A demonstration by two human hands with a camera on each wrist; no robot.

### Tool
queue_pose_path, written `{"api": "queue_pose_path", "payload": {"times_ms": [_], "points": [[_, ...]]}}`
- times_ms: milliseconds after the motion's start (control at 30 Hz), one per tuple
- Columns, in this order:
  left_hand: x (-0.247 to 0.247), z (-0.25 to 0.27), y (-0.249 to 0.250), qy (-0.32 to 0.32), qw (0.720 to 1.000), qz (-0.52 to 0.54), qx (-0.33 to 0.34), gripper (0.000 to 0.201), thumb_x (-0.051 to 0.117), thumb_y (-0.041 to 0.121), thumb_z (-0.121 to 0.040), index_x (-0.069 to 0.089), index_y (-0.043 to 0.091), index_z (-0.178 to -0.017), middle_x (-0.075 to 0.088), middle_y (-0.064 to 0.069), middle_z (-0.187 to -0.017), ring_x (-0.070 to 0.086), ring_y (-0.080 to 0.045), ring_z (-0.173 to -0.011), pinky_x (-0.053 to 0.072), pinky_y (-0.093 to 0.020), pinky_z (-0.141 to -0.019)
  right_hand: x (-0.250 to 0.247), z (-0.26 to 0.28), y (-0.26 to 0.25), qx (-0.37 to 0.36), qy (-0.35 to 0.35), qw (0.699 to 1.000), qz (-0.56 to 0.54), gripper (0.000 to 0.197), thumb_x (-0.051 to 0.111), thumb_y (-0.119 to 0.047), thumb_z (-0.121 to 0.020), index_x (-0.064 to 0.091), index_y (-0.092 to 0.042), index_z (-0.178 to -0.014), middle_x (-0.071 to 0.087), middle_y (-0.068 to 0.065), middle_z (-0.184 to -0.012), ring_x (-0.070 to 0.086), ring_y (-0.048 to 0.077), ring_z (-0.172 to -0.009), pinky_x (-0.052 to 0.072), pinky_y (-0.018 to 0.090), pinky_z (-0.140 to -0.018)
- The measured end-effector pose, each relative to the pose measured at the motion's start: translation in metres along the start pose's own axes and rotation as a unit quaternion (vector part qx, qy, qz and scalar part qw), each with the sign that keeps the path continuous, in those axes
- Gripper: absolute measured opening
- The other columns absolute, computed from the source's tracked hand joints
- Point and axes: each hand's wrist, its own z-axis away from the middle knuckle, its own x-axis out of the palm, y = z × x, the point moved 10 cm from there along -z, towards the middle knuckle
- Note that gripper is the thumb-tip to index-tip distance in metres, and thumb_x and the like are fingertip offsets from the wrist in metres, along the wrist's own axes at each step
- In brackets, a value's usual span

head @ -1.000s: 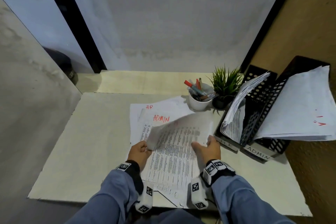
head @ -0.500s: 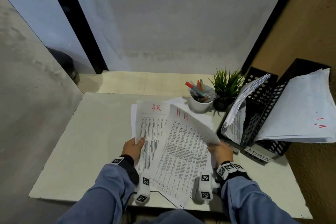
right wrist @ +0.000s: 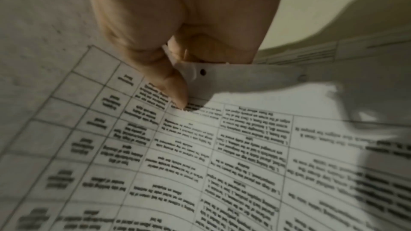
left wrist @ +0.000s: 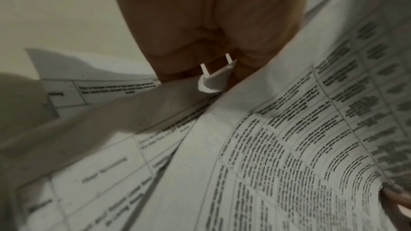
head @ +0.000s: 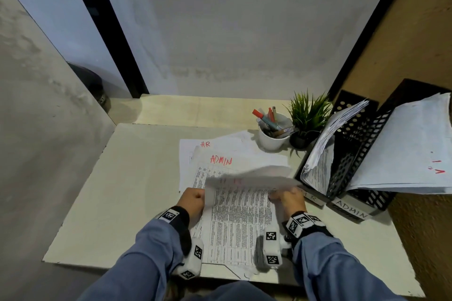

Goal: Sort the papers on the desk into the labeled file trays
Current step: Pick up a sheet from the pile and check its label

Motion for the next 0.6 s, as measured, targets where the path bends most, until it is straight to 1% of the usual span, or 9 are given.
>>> {"api": "queue_pose_path", "payload": {"times_ms": [67, 133, 200, 233, 300, 333, 400, 500, 600], "points": [[-0.009, 0.001, 0.0, 0.025, 0.999, -0.032, 0.007, 0.044, 0.056, -0.013, -0.08, 0.051, 0.013, -0.045, 0.044, -0.006, -0.05, 0.041, -0.02, -0.06, 0.033, -0.034, -0.06, -0.001, -0.001, 0.001, 0.001, 0.013, 1.0, -0.019, 0.049, 0.053, 0.025, -0.072, 0.05, 0.006, -0.117, 0.059, 0.019, -0.11, 0.055, 0.025, -0.084, 0.047, 0.029, -0.07], [-0.016, 0.012, 0.014, 0.052, 0.996, -0.064, 0.021, 0.046, 0.06, 0.01, -0.088, 0.042, 0.021, -0.047, 0.037, 0.0, -0.05, 0.033, -0.016, -0.057, 0.027, -0.024, -0.059, -0.001, -0.003, -0.004, -0.012, 0.011, 1.0, -0.025, 0.051, 0.054, 0.023, -0.075, 0.049, 0.004, -0.122, 0.059, 0.018, -0.113, 0.056, 0.028, -0.093, 0.051, 0.026, -0.073], [-0.015, 0.029, 0.034, 0.066, 0.993, -0.089, 0.032, 0.04, 0.05, 0.035, -0.095, 0.048, 0.016, -0.059, 0.047, -0.004, -0.06, 0.044, -0.021, -0.061, 0.036, -0.026, -0.06, 0.008, 0.004, -0.014, -0.026, -0.01, 1.0, -0.014, 0.032, 0.051, 0.019, -0.08, 0.059, 0.005, -0.107, 0.062, 0.019, -0.108, 0.058, 0.03, -0.096, 0.051, 0.022, -0.064], [-0.011, 0.035, 0.045, 0.057, 0.994, -0.089, 0.041, 0.039, 0.046, 0.037, -0.097, 0.055, 0.01, -0.07, 0.057, -0.011, -0.07, 0.054, -0.026, -0.068, 0.046, -0.032, -0.069, 0.013, 0.008, -0.02, -0.037, -0.023, 0.999, 0.008, 0.022, 0.051, 0.016, -0.083, 0.062, 0.003, -0.097, 0.064, 0.02, -0.105, 0.059, 0.03, -0.094, 0.049, 0.022, -0.063], [0.001, 0.049, 0.068, 0.032, 0.997, -0.029, 0.066, 0.021, 0.049, 0.02, -0.096, 0.059, 0.002, -0.089, 0.063, -0.014, -0.082, 0.065, -0.021, -0.072, 0.053, -0.034, -0.083, 0.027, 0.019, -0.038, -0.073, -0.056, 0.996, 0.0, 0.017, 0.05, 0.011, -0.086, 0.064, 0.002, -0.089, 0.065, 0.019, -0.095, 0.06, 0.028, -0.084, 0.052, 0.023, -0.06], [0.007, 0.053, 0.077, 0.012, 0.996, 0.035, 0.077, 0.009, 0.054, 0.008, -0.093, 0.059, 0.003, -0.098, 0.066, -0.01, -0.089, 0.069, -0.014, -0.071, 0.057, -0.026, -0.076, 0.032, 0.022, -0.05, -0.102, -0.058, 0.993, 0.007, 0.015, 0.051, 0.009, -0.087, 0.064, 0.003, -0.091, 0.064, 0.018, -0.091, 0.059, 0.024, -0.079, 0.055, 0.022, -0.06], [0.004, 0.054, 0.094, 0.026, 0.985, 0.124, 0.117, 0.028, 0.061, -0.006, -0.084, 0.06, 0.0, -0.111, 0.069, -0.013, -0.102, 0.071, -0.007, -0.073, 0.056, -0.018, -0.062, 0.036, 0.03, -0.081, -0.18, -0.054, 0.981, 0.04, 0.013, 0.056, 0.001, -0.087, 0.066, -0.007, -0.087, 0.066, 0.021, -0.093, 0.058, 0.021, -0.078, 0.055, 0.029, -0.074], [-0.008, 0.057, 0.12, 0.085, 0.969, 0.144, 0.183, 0.025, 0.059, -0.008, -0.085, 0.06, 0.0, -0.11, 0.067, -0.003, -0.091, 0.068, 0.002, -0.066, 0.051, -0.01, -0.055, 0.036, 0.047, -0.119, -0.275, -0.052, 0.96, 0.013, 0.02, 0.062, 0.002, -0.083, 0.065, -0.018, -0.081, 0.069, 0.01, -0.087, 0.063, 0.013, -0.076, 0.055, 0.021, -0.067], [-0.009, 0.05, 0.119, 0.102, 0.971, 0.101, 0.193, 0.023, 0.065, 0.004, -0.085, 0.062, 0.004, -0.107, 0.068, 0.002, -0.092, 0.068, -0.006, -0.078, 0.053, -0.012, -0.06, 0.035, 0.05, -0.124, -0.289, -0.049, 0.956, -0.023, 0.025, 0.062, 0.009, -0.079, 0.065, -0.016, -0.08, 0.067, 0.002, -0.078, 0.064, 0.008, -0.068, 0.053, 0.014, -0.059]]}}
